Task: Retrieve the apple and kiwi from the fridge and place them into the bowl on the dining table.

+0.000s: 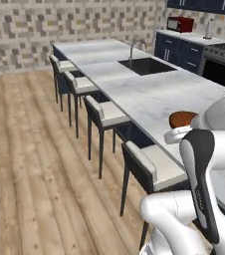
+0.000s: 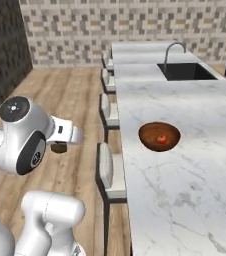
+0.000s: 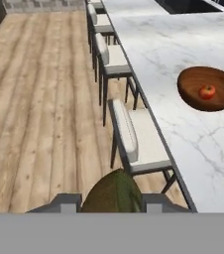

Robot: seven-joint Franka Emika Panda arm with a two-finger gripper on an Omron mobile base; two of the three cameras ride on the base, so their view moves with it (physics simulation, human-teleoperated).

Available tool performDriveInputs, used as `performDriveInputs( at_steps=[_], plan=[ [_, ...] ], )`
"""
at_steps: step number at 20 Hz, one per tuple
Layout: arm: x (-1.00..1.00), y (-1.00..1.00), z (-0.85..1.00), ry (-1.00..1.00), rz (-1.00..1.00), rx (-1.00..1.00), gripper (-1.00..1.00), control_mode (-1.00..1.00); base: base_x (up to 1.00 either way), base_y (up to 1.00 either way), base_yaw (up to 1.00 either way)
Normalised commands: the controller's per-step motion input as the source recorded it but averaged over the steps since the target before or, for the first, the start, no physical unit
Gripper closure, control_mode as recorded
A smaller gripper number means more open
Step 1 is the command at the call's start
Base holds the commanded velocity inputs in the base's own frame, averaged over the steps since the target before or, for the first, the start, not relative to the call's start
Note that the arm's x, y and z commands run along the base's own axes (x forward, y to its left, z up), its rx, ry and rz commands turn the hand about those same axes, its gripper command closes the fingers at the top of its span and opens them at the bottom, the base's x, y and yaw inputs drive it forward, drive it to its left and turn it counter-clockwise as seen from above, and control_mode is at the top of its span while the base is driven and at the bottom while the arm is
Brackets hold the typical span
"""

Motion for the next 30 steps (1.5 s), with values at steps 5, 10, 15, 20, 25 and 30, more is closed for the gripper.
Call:
performDriveInputs(
  at_steps=[5, 10, 15, 20, 25, 30],
  plan=[
    [0.0, 0.0, 0.0, 0.0, 0.0, 0.0, 1.0, 1.0, 0.42, 0.0, -0.44],
    [0.0, 0.0, 0.0, 0.0, 0.0, 0.0, 1.0, 1.0, 0.12, 0.0, -0.4],
    [0.16, 0.0, 0.01, -0.08, -0.29, -0.01, 1.0, -1.0, 0.01, 0.0, -0.07],
    [0.43, -0.07, 0.11, -0.08, -0.31, -0.01, 1.0, -1.0, 0.0, 0.0, 0.0],
    [0.42, -0.49, 0.29, 0.01, -0.24, 0.0, 1.0, -1.0, 0.0, 0.0, 0.0],
    [0.66, -0.72, 0.17, 0.09, -0.1, 0.07, 1.0, -1.0, 0.0, 0.0, 0.0]
  ],
)
